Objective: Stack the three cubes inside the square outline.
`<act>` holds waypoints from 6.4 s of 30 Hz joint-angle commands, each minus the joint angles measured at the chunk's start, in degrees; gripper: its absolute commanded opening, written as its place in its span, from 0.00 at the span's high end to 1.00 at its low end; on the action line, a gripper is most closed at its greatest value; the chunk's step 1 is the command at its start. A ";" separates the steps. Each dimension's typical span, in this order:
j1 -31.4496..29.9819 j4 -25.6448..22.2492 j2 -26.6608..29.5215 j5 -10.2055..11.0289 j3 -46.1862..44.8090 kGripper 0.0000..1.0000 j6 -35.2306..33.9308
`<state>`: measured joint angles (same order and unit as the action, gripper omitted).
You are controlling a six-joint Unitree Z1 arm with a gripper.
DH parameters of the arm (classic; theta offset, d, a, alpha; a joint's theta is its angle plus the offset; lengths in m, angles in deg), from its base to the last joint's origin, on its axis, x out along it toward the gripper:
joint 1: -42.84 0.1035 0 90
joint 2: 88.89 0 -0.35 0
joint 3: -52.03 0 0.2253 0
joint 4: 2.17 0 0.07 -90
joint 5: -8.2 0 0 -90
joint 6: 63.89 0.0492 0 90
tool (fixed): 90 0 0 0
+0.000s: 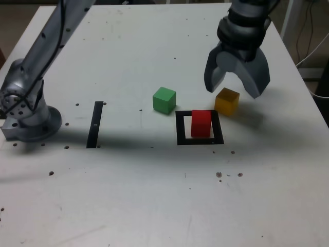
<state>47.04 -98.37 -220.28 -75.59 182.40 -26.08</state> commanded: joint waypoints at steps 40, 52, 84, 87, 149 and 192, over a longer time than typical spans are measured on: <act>-0.15 2.36 -3.34 0.64 -1.91 0.62 -2.74; -0.15 2.16 -2.51 0.91 -1.61 0.62 -3.04; -4.98 -4.54 11.13 -2.74 -7.92 0.62 -26.14; -5.68 -4.17 11.39 -4.35 -9.13 0.62 -29.17; -5.74 2.11 15.99 -2.48 -18.84 0.01 -32.44; 5.77 8.35 24.58 2.12 -34.16 0.01 -15.78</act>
<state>53.01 -90.14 -196.19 -74.11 148.48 -43.54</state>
